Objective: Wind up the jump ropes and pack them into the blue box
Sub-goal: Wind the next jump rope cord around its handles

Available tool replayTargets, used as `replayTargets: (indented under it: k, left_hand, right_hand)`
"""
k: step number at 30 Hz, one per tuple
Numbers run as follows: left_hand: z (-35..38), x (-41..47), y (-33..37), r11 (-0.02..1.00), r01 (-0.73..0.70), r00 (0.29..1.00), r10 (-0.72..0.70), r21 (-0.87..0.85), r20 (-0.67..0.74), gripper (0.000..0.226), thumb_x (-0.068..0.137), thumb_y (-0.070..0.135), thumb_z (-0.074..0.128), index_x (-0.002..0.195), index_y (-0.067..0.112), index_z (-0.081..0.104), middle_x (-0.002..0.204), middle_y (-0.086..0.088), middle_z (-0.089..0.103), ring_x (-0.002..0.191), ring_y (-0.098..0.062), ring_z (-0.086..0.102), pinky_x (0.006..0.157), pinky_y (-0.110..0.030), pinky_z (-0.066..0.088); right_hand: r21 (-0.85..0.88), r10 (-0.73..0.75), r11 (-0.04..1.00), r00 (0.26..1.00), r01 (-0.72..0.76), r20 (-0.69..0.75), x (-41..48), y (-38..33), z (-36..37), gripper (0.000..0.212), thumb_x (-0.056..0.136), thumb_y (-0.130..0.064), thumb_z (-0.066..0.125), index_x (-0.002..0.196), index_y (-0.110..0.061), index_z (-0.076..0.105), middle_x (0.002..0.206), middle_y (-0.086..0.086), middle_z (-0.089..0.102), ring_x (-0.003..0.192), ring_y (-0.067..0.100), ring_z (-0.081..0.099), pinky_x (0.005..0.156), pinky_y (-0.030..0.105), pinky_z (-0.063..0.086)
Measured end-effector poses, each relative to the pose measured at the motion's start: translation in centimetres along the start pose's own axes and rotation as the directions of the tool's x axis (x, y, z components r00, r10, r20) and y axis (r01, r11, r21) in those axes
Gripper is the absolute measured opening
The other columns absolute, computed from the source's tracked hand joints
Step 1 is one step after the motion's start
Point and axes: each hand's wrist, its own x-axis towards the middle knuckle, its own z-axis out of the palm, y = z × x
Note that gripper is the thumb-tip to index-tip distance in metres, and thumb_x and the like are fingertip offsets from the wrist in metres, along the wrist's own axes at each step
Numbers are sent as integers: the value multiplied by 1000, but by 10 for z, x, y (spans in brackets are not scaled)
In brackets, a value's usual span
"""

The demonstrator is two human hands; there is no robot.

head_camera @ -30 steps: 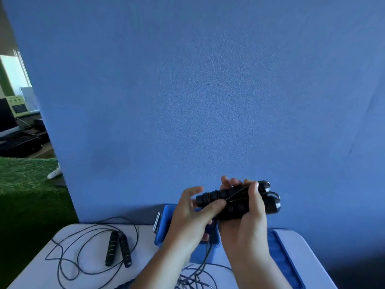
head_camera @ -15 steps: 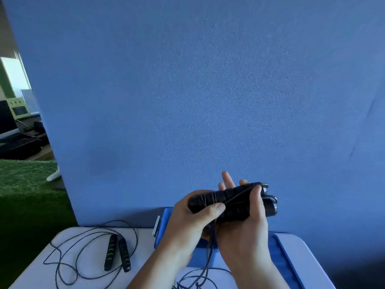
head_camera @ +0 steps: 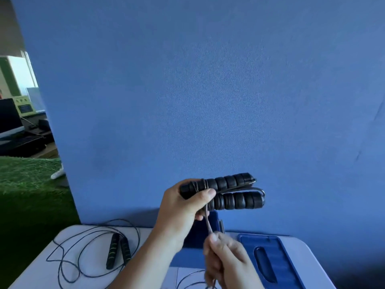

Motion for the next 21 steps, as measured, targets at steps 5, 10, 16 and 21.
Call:
replayTargets:
  k: [5, 10, 16, 21]
  left_hand:
    - [-2, -7, -4, 999, 32, 1000, -32, 42, 0, 19, 67, 34, 77, 78, 19, 74, 72, 2, 65, 68, -9, 60, 56, -21, 48]
    - [-4, -14, -3, 1000, 21, 998, -22, 15, 66, 36, 60, 42, 79, 80, 13, 71, 71, -6, 59, 66, -18, 52, 48, -22, 39]
    - [-19, -22, -1, 994, 103, 986, -108, 46, 128, 18, 69, 34, 76, 73, 18, 69, 74, -2, 62, 68, -19, 54, 48, -28, 38]
    - [-36, -26, -1, 986, 112, 986, -126, 121, 111, 21, 70, 34, 73, 75, 15, 66, 73, -1, 60, 71, -15, 58, 47, -29, 41]
  right_hand:
    - [-284, -115, 952, 993, 110, -1, -1, 12, -23, 46, 83, -54, 64, 62, -17, 46, 55, 3, 30, 47, 16, 28, 46, 29, 35]
    - [-439, -99, 892, 994, 109, 46, 18, -1, -40, 41, 95, -47, 59, 60, -28, 52, 57, 0, 37, 50, 15, 38, 50, 29, 43]
    - [-783, -6, 621, 999, -23, -34, 66, -25, -82, 28, 89, -8, 61, 61, -11, 59, 57, -12, 64, 68, 8, 66, 61, 22, 49]
    - [-814, 128, 579, 980, 52, 154, 96, -81, -45, 20, 76, 2, 62, 62, -11, 58, 59, -7, 48, 59, 7, 41, 55, 26, 33]
